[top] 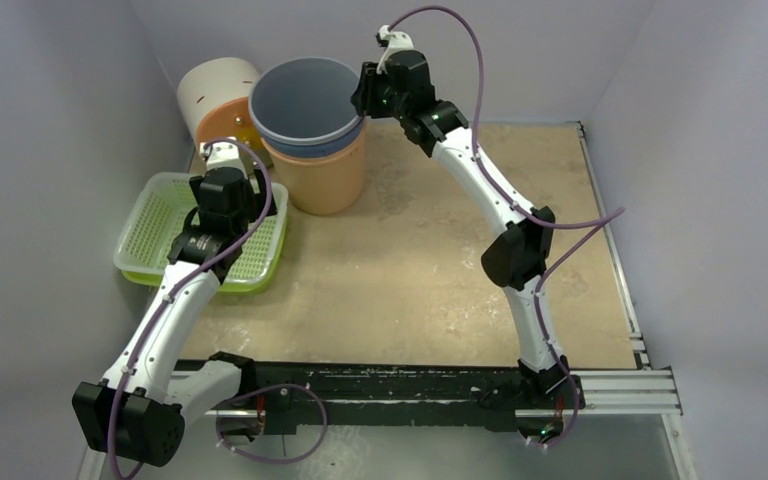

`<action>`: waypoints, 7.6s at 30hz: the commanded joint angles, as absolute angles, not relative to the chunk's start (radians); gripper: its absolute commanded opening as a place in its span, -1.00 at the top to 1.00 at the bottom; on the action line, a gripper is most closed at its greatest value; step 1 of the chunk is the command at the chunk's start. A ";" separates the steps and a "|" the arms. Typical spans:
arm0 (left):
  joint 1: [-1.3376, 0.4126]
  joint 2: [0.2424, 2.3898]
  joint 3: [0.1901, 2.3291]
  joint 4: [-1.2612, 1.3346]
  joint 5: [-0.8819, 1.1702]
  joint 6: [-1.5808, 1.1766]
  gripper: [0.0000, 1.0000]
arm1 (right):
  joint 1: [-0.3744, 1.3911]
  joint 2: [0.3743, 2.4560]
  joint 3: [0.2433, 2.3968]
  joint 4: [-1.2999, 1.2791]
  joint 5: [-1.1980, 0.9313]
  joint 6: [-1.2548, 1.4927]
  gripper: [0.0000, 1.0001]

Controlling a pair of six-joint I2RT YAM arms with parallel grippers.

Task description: Turn the large container upside down

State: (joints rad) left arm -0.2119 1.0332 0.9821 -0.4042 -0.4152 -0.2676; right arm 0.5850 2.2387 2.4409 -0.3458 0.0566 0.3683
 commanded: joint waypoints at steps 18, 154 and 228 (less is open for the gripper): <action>-0.212 0.988 0.970 -0.362 -0.511 -0.267 -0.66 | 0.584 2.091 2.415 -0.195 0.142 0.379 1.00; -0.210 1.098 0.953 -0.368 -0.596 -0.256 -0.65 | 1.189 1.373 1.533 -0.465 0.105 0.062 0.16; -0.212 0.988 1.153 -0.470 -0.606 -0.278 -0.61 | 1.046 1.055 0.899 0.379 0.163 0.561 1.00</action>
State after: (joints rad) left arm -0.2119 0.9928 1.1038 -0.4698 -0.5919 -0.2707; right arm 1.0573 1.0775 0.9237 0.2176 0.2340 0.4953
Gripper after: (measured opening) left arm 0.808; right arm 0.093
